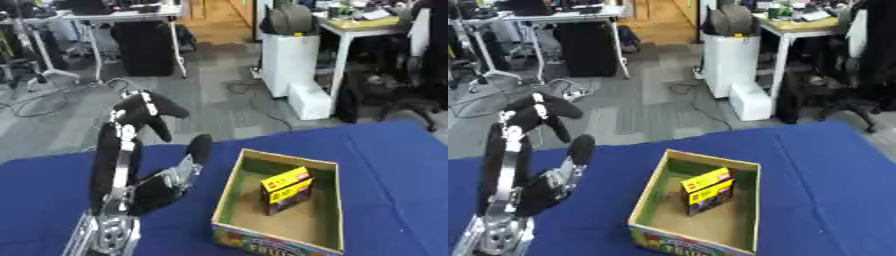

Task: Pick up objects on the table and place them in the box.

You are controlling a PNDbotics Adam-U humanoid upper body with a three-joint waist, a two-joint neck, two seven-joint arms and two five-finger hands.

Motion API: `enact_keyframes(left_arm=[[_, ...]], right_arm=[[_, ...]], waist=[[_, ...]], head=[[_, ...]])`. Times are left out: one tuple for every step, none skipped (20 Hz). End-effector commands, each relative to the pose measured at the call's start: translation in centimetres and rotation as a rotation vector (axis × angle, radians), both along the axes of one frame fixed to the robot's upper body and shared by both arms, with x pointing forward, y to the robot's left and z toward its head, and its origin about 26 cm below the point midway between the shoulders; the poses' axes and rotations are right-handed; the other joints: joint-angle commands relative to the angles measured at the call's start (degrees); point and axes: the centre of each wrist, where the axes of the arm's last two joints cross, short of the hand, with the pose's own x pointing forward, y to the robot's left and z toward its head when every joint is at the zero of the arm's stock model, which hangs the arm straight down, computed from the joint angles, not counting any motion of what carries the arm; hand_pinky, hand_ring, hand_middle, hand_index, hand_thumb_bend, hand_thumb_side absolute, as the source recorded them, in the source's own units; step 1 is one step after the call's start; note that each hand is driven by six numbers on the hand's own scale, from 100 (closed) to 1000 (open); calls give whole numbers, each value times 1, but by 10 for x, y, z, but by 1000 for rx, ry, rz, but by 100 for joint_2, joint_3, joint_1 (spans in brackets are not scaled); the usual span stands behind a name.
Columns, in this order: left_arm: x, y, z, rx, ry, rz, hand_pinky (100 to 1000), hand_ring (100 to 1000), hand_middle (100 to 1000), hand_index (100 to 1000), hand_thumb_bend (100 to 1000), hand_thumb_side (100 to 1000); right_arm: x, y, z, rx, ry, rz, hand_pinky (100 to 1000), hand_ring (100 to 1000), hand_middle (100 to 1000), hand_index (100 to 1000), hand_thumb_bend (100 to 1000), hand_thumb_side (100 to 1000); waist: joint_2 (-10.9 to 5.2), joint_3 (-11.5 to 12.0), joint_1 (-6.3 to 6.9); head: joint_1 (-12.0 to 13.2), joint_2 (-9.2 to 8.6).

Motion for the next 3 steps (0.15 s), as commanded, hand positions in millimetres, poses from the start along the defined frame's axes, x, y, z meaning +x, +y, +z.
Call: enact_keyframes(left_arm=[[-1,1,4,8,-17,0,347,330,516,590,411,823],[-1,1,4,8,-17,0,347,330,516,590,411,823],[-1,1,4,9,-17,0,347,330,516,590,411,823]], right_arm=[[0,0,9,-27,-29,5,329,379,431,508,100,1000],[0,0,9,-28,-29,5,329,379,431,508,100,1000],[0,0,9,-29,-29,5,329,379,431,508,100,1000]], waist=[[-38,5,-33],[-38,7,-33],[-37,9,-33]], head=[[18,-66],[23,-67],[30,-71]])
